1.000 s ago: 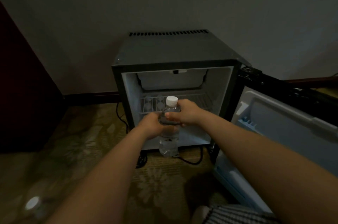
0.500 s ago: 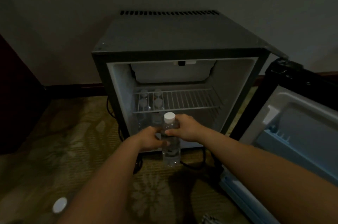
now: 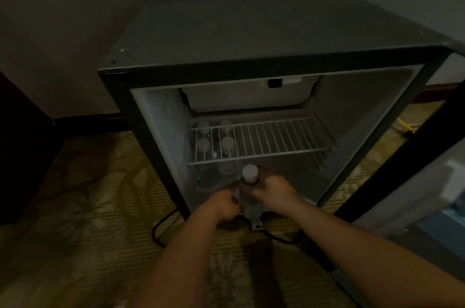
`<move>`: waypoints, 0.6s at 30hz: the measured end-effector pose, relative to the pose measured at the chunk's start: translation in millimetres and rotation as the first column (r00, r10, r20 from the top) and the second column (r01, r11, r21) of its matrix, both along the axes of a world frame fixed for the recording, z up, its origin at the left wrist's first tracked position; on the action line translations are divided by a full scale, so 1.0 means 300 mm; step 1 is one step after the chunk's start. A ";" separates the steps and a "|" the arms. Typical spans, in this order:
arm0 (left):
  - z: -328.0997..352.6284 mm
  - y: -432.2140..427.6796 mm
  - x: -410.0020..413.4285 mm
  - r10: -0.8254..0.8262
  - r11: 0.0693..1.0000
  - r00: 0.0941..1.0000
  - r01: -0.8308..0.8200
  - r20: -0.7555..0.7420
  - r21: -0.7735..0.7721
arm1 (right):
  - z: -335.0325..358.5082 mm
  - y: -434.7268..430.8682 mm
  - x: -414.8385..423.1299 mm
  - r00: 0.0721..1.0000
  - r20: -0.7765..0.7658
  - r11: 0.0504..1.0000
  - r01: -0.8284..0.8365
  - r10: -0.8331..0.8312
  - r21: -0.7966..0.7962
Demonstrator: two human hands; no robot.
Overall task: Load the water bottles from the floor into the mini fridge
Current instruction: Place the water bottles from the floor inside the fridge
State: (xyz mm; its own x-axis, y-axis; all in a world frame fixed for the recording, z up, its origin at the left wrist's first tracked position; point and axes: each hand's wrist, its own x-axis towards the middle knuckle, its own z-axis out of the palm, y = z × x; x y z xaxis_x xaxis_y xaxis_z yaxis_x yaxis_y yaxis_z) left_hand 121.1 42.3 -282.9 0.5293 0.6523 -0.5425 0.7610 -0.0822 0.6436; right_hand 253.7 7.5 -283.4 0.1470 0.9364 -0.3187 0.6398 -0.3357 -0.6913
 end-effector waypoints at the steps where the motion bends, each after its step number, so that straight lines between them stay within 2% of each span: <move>1: -0.013 0.005 0.001 -0.003 1.000 1.000 0.003 -0.009 0.024 | -0.005 0.011 -0.002 1.000 0.013 1.000 -0.013 0.013 0.005; 4: -0.066 0.036 -0.002 0.006 0.999 0.999 -0.004 -0.035 0.055 | -0.023 0.050 -0.005 0.995 0.077 0.997 -0.058 0.062 -0.052; 6: -0.083 0.050 0.015 0.047 0.998 0.999 -0.047 -0.006 0.040 | -0.041 0.072 -0.005 0.998 0.061 0.998 -0.021 0.025 -0.066; 9: -0.108 0.065 0.058 0.273 0.960 0.955 -0.263 0.119 -0.094 | -0.072 0.092 0.005 0.989 -0.055 0.991 0.136 -0.136 -0.005; 11: -0.127 0.067 0.096 0.517 0.838 0.842 -0.460 0.153 -0.294 | -0.094 0.107 0.021 0.970 -0.105 0.975 0.223 -0.220 0.015; 13: -0.131 0.063 0.130 0.702 0.664 0.700 -0.577 0.132 -0.476 | -0.110 0.121 0.036 0.959 -0.087 0.962 0.272 -0.269 0.023; 16: -0.133 0.066 0.170 0.862 0.431 0.501 -0.639 0.080 -0.637 | -0.123 0.135 0.044 0.946 -0.095 0.950 0.313 -0.311 0.005; 18: -0.150 0.067 0.181 0.901 0.369 0.424 -0.641 0.090 -0.673 | -0.137 0.139 0.048 0.952 -0.094 0.956 0.294 -0.293 -0.005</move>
State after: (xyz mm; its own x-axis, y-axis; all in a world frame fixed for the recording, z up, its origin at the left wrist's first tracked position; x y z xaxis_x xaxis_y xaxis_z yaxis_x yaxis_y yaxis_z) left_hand 175.3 62.5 -327.8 0.1534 0.5943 -0.7895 -0.0365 0.8018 0.5965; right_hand 268.0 49.3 -324.4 0.3859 0.8594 -0.3355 0.4474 -0.4924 -0.7466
